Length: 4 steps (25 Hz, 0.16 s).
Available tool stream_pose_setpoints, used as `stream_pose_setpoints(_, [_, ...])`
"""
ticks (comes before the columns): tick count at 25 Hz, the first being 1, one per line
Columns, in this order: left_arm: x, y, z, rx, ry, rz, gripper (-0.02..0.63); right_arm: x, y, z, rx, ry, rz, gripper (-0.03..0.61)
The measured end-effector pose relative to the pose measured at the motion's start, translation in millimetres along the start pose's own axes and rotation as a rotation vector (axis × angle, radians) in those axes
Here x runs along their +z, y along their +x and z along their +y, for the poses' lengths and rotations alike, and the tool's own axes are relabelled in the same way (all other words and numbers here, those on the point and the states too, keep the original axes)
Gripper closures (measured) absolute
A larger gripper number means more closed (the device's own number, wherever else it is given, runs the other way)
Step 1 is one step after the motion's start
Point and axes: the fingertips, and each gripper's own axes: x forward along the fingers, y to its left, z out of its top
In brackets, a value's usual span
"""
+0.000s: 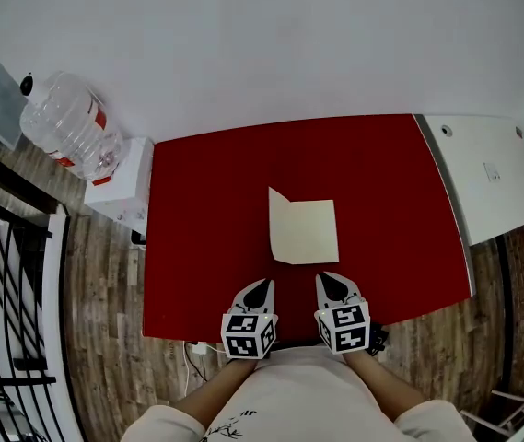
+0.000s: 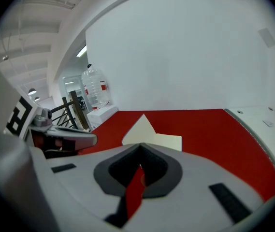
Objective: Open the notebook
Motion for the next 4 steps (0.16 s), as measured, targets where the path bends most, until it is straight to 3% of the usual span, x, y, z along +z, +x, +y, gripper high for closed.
stream_pose_setpoints(4, [1.8, 1.6, -0.5, 0.001, 0.0, -0.011, 0.607, 1.2, 1.7, -1.3, 0.001, -0.002, -0.005, 0.574])
